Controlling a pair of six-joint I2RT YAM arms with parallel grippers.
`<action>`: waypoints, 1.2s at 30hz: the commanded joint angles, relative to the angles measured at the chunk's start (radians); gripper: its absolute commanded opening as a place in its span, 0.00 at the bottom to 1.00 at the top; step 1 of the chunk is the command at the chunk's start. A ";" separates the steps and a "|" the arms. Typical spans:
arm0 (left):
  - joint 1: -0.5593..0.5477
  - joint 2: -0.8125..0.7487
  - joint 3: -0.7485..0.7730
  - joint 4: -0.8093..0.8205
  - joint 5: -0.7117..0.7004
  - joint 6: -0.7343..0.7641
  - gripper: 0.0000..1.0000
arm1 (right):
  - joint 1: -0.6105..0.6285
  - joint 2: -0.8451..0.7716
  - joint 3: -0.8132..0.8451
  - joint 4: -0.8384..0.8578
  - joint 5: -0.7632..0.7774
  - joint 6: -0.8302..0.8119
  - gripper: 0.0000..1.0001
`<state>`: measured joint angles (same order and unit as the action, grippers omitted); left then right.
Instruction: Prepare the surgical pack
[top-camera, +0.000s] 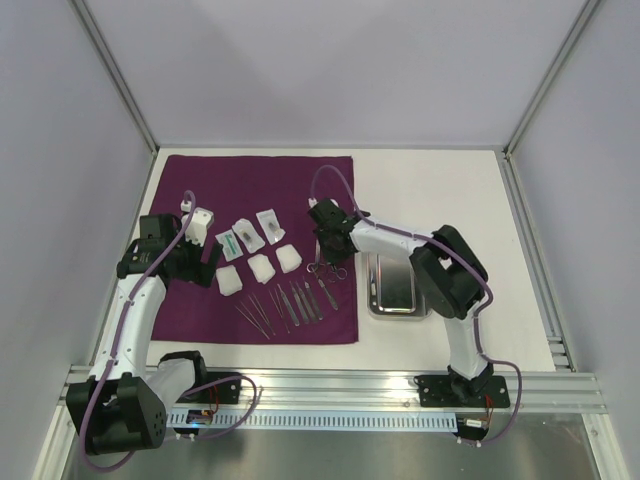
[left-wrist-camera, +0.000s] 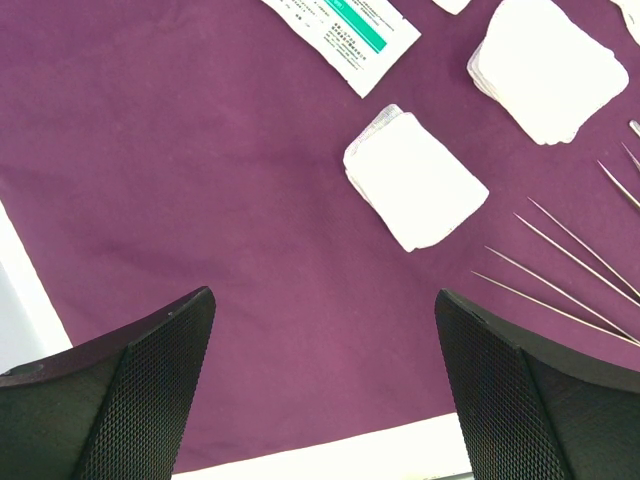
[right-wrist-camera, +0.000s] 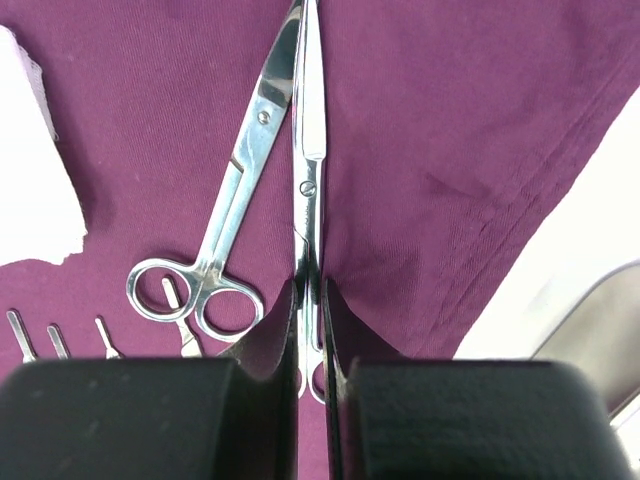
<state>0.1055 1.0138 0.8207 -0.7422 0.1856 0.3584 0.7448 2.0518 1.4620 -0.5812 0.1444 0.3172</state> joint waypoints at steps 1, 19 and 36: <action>0.003 -0.006 0.005 0.014 0.008 0.016 1.00 | -0.004 -0.063 -0.054 0.029 0.020 0.013 0.01; 0.005 -0.009 0.003 0.010 0.008 0.019 1.00 | -0.053 -0.131 -0.138 0.127 -0.160 0.042 0.00; 0.003 -0.015 0.003 0.007 0.005 0.019 1.00 | -0.056 -0.205 -0.183 0.156 -0.154 0.046 0.01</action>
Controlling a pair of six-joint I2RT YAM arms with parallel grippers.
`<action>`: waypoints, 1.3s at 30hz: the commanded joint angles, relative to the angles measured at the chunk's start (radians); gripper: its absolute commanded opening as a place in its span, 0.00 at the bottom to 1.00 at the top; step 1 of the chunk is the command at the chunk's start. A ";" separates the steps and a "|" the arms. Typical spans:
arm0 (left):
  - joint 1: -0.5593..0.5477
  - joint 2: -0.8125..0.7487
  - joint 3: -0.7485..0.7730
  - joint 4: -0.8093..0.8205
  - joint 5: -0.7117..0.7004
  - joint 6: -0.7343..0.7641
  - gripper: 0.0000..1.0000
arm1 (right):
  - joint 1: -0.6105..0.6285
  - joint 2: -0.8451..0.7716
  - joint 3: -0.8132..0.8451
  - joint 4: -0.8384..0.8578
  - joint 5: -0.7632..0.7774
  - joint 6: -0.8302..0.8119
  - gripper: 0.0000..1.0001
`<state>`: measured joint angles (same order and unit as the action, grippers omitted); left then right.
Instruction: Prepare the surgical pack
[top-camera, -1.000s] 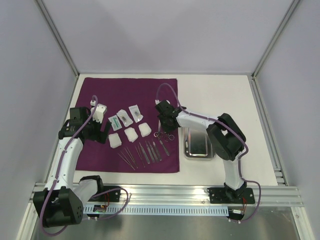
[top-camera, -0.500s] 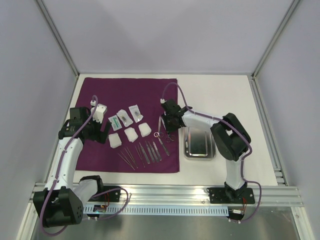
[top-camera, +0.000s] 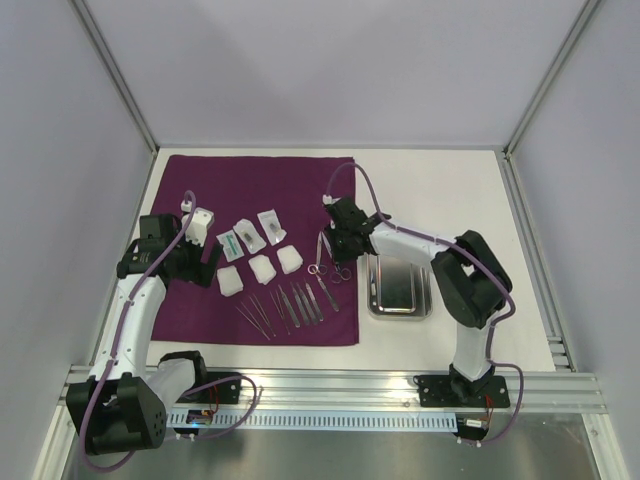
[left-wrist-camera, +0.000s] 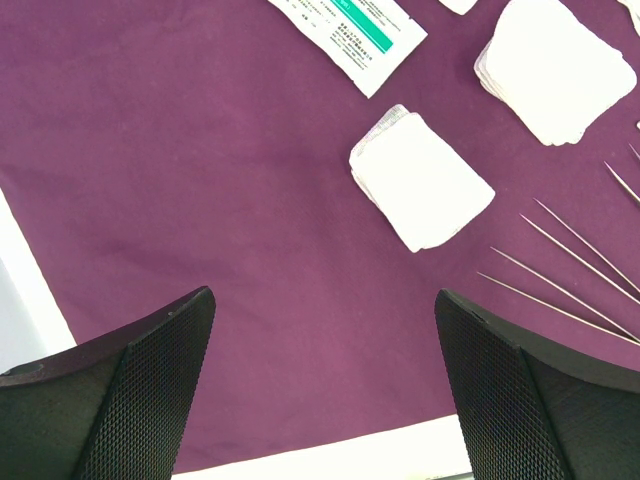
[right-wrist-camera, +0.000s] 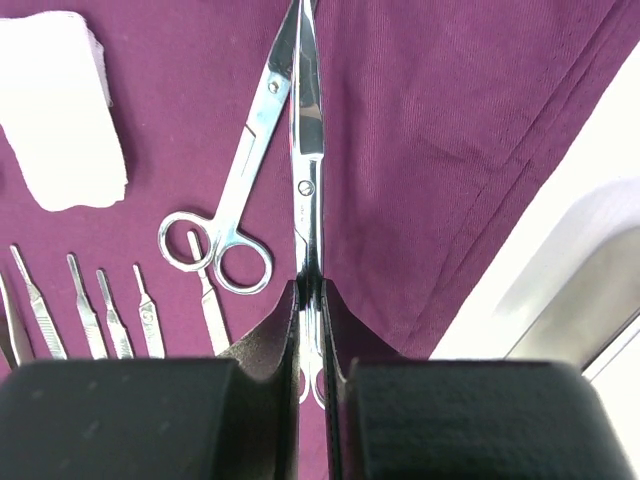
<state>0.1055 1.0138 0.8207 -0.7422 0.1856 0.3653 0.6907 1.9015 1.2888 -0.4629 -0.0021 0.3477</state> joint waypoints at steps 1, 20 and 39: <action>0.003 -0.014 0.003 0.007 0.006 0.012 1.00 | 0.000 -0.061 -0.011 0.035 -0.003 0.016 0.01; 0.003 -0.018 0.005 0.004 0.025 0.014 1.00 | -0.177 -0.522 -0.325 -0.062 0.125 0.065 0.00; 0.005 -0.058 0.003 -0.028 0.026 0.018 1.00 | -0.181 -0.454 -0.562 0.167 0.027 0.217 0.01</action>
<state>0.1055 0.9730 0.8207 -0.7582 0.2012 0.3691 0.4973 1.4387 0.7265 -0.3817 0.0406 0.5190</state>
